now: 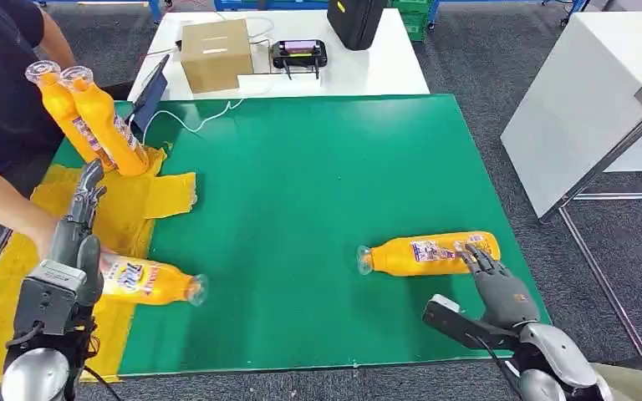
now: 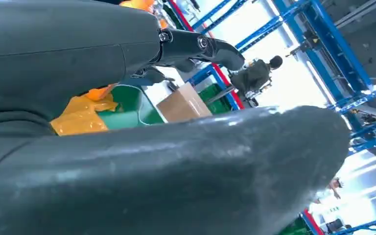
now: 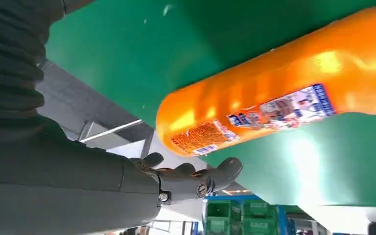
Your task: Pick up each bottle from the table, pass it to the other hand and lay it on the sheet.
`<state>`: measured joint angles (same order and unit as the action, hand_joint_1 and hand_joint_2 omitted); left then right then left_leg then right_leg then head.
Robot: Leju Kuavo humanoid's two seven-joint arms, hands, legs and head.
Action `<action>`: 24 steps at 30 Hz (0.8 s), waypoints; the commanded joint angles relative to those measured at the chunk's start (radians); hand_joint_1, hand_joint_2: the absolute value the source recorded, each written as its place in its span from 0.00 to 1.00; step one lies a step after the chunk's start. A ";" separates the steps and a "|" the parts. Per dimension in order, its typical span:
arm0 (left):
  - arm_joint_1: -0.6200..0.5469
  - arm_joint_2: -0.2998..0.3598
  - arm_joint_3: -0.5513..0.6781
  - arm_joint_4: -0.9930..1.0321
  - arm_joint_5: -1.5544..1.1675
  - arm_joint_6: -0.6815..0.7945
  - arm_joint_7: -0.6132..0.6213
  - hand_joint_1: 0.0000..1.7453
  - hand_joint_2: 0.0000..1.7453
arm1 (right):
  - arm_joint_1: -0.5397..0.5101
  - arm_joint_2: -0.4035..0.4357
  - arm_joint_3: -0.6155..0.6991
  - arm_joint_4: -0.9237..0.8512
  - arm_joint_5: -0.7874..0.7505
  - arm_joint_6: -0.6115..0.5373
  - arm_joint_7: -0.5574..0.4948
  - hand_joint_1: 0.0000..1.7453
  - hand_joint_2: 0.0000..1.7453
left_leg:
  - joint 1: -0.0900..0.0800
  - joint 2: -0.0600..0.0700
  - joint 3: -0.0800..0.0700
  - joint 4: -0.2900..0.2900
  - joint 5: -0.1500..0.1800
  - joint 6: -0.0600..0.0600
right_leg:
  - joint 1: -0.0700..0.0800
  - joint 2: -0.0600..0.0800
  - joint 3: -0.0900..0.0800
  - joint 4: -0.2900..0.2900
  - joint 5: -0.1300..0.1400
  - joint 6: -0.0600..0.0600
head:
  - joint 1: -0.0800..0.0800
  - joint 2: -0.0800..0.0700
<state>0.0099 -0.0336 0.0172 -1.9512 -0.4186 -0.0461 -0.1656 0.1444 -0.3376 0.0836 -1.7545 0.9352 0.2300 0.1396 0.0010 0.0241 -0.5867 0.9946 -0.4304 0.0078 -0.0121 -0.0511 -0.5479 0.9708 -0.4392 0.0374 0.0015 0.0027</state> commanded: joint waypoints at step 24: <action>-0.083 0.012 -0.053 0.045 0.127 -0.084 0.035 0.00 0.00 | -0.324 0.030 0.120 0.542 0.250 0.023 0.037 0.00 1.00 | 0.001 0.000 0.002 -0.001 0.000 0.000 | 0.001 0.003 0.002 -0.001 0.000 -0.001 | 0.000 0.000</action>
<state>-0.0237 -0.0347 -0.0145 -1.9707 -0.2933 -0.1232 -0.1385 -0.0971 -0.3498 0.1389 -1.4298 1.1254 0.2731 0.1637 0.0010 0.0242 -0.5868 0.9946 -0.4300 0.0079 -0.0120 -0.0510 -0.5480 0.9709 -0.4391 0.0375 0.0015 0.0027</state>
